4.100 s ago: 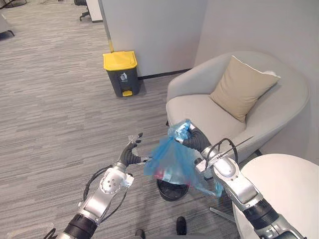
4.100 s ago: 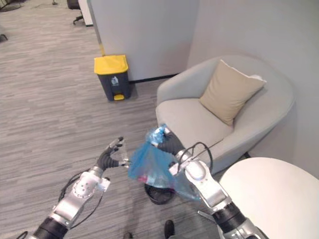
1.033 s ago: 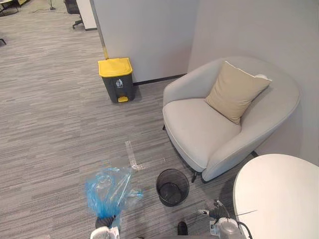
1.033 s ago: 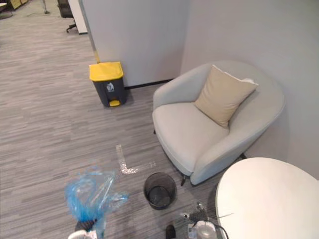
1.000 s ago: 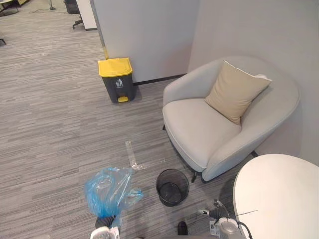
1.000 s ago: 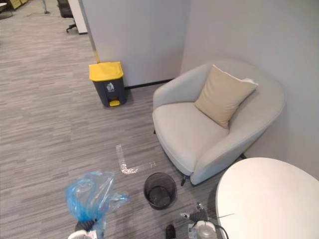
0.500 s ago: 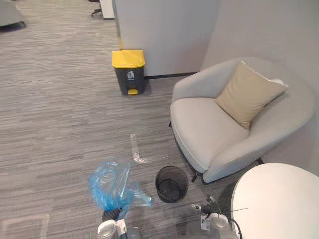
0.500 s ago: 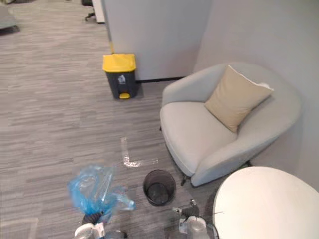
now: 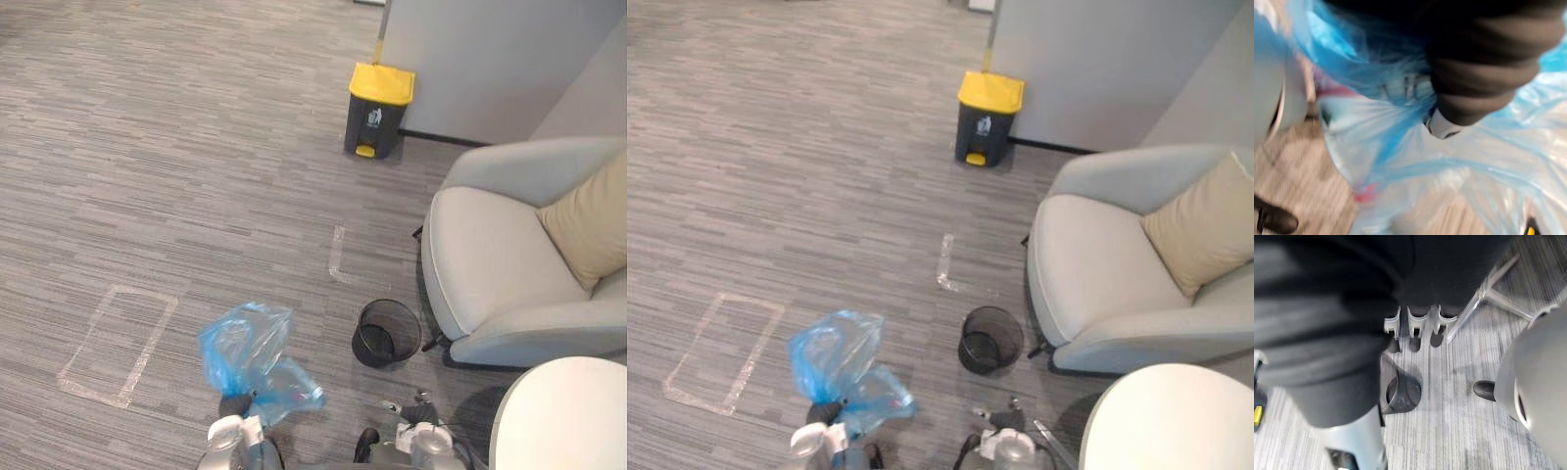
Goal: Gather rubbish on tea table into small bin, then transfer packed bag to large trash can.
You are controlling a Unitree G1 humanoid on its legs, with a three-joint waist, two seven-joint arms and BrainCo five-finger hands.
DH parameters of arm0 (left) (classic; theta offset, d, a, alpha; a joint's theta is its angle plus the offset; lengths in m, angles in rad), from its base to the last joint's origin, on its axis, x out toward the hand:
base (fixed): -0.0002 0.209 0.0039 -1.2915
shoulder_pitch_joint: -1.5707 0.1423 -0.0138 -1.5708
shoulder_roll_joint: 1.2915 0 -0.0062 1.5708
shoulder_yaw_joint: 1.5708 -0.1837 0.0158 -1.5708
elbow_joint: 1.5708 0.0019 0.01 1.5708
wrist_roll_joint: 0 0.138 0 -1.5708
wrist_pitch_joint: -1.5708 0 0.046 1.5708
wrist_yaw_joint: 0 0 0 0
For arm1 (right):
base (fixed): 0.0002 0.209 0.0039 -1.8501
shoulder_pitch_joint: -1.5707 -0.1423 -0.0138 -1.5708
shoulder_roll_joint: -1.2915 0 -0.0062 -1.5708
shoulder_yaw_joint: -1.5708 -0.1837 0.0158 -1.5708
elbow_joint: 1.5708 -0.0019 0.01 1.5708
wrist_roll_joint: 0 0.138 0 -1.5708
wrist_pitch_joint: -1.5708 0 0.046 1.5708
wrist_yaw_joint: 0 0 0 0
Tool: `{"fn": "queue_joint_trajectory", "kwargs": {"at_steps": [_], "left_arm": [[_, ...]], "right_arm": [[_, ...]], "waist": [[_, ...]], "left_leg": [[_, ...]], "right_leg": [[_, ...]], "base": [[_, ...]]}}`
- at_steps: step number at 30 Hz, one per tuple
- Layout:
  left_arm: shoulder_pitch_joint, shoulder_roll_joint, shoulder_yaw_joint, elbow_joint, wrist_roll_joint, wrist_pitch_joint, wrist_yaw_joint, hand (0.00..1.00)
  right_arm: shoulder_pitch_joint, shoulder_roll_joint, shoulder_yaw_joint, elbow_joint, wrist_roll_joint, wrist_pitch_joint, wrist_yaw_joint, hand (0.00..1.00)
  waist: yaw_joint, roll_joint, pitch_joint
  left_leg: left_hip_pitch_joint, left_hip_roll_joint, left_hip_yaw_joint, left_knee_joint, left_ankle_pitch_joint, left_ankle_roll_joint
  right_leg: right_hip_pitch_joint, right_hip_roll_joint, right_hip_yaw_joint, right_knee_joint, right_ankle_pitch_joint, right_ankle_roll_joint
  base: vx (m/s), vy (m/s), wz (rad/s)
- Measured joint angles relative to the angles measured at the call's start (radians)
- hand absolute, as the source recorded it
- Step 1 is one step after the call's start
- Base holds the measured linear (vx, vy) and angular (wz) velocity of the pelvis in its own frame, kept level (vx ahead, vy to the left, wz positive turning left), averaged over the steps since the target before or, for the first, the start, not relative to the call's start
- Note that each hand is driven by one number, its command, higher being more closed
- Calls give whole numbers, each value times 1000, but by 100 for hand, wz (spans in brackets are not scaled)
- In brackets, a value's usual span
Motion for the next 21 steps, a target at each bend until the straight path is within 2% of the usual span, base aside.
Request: {"fn": "queue_joint_trajectory", "kwargs": {"at_steps": [3,5,6,9,10,12,13,14,15,16,18,19,20,21], "left_arm": [[0,19,-20,31,0,0,0,100],[6,29,-27,35,0,0,-1,100],[14,33,-25,35,0,0,0,100],[27,33,-18,28,1,-2,0,100],[31,31,-17,25,0,-2,1,100],[28,32,-14,20,0,-2,0,100],[31,37,0,16,0,-2,1,100],[30,44,8,16,1,-1,1,100],[31,47,9,19,0,-1,1,100],[30,46,9,19,1,0,1,100],[17,39,12,28,1,3,0,100],[3,34,11,32,1,3,0,100],[-3,34,8,36,1,3,0,100],[-16,22,8,54,1,3,-1,100]], "right_arm": [[-17,2,-4,34,-1,3,-1,0],[-22,1,-5,45,-1,3,-1,0],[-33,-2,-10,65,-13,3,-1,0],[-29,-14,-11,67,-14,6,0,0],[-26,-18,-9,56,-14,5,0,0],[-17,-18,-7,30,-14,2,-1,0],[-12,-13,-6,21,-14,-4,0,0],[-11,-5,-6,21,-13,-7,0,0],[-13,-1,-7,23,-13,-9,-1,0],[-14,1,-11,21,-13,-9,-1,0],[-30,3,-23,24,-12,-12,-1,0],[-35,2,-29,26,-12,-12,-1,0],[-33,1,-31,28,-12,-13,-1,0],[-32,-9,-48,31,-12,-12,0,0]], "waist": [[0,7,-4],[2,2,-7],[4,4,-4],[5,4,8],[0,7,12],[-8,0,29],[-10,-3,30],[-11,-14,31],[-13,-22,35],[-14,-23,35],[-23,-23,39],[-32,-18,43],[-34,-19,42],[-41,1,41]], "left_leg": [[-3,-30,-11,-14,9,14],[-8,-38,-17,-11,7,17],[-12,-49,-18,1,-6,32],[-15,-63,-39,43,-66,45],[-8,-66,-60,64,-86,53],[19,-62,-98,77,-104,60],[35,-56,-135,78,-117,67],[46,-44,-156,77,-126,63],[61,-31,-165,73,-136,62],[66,-27,-166,73,-142,59],[119,-21,-167,31,-162,42],[159,-15,-168,4,-177,24],[172,-15,-171,-8,-183,15],[217,9,-196,-26,-193,-10]], "right_leg": [[17,-1,35,-54,41,-3],[18,-4,38,-62,49,5],[8,-16,33,-36,35,19],[-27,-68,32,124,-47,18],[-61,-87,51,249,-59,-20],[-133,-95,129,458,-22,-87],[-197,-70,190,575,-41,-85],[-222,-36,204,613,-89,-66],[-248,4,200,610,-132,-54],[-257,14,189,601,-141,-50],[-297,60,109,470,-151,-53],[-298,96,95,366,-133,-65],[-291,109,102,323,-115,-72],[-262,134,91,317,-85,-123]], "base": [[-22,129,22],[1,53,11],[31,74,3],[32,42,20],[74,28,53],[117,55,57],[212,-24,64],[290,-83,68],[292,-108,41],[294,-117,18],[396,-141,2],[419,-141,11],[593,-194,36],[421,-136,27]]}}
